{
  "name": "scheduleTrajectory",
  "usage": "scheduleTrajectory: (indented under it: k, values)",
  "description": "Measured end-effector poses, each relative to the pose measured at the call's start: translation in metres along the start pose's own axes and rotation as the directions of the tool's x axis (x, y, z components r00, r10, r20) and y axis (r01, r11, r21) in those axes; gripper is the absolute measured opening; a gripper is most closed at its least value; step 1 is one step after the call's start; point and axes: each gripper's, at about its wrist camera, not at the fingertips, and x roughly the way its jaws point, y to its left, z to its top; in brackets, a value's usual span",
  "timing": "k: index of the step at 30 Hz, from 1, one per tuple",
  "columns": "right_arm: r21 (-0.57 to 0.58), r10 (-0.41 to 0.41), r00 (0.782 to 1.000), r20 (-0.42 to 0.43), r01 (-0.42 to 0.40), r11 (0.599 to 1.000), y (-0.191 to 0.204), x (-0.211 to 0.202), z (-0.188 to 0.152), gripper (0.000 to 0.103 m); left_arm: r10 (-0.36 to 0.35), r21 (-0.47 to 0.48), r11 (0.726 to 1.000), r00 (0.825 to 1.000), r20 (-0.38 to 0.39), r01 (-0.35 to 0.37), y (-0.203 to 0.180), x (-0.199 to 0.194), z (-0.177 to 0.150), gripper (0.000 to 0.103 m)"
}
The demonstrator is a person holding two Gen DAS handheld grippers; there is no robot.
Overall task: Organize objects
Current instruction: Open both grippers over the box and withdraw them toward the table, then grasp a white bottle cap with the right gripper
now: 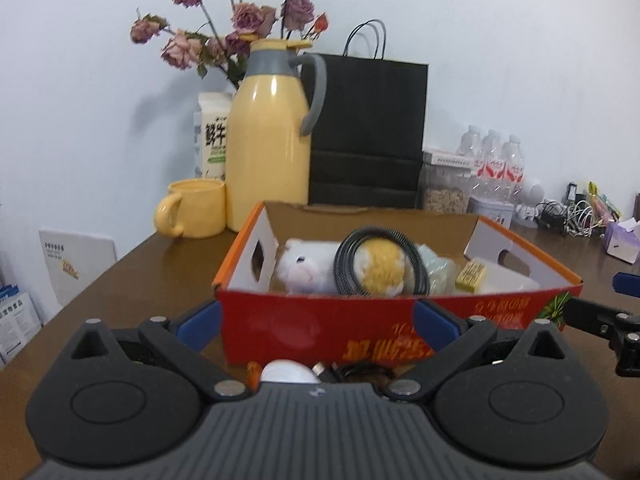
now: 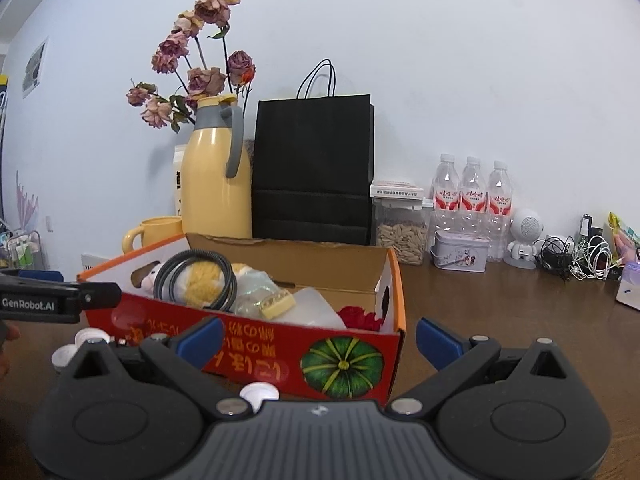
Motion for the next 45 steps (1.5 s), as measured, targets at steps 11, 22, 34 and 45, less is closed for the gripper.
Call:
scheduleTrajectory:
  k: [11, 22, 34, 45]
  values:
    - [0.000, -0.008, 1.000, -0.030, 0.008, 1.000, 0.003, -0.011, -0.010, 0.103, 0.001, -0.005, 1.000, 0.999, -0.048, -0.001, 0.008, -0.010, -0.015, 0.103]
    - [0.016, 0.006, 0.995, -0.096, -0.005, 1.000, 0.004, -0.016, -0.019, 0.103, -0.023, -0.023, 1.000, 0.992, -0.125, 0.020, 0.016, -0.013, -0.024, 0.103]
    - [0.056, 0.006, 0.986, -0.168, 0.004, 0.998, -0.002, -0.008, -0.022, 0.103, -0.037, -0.045, 0.999, 0.978, -0.205, 0.029, 0.021, -0.005, -0.028, 0.103]
    - [0.063, 0.000, 0.978, -0.209, 0.013, 0.998, -0.002, -0.001, -0.024, 0.103, -0.028, -0.005, 1.000, 0.954, -0.299, 0.028, 0.017, 0.005, -0.034, 0.103]
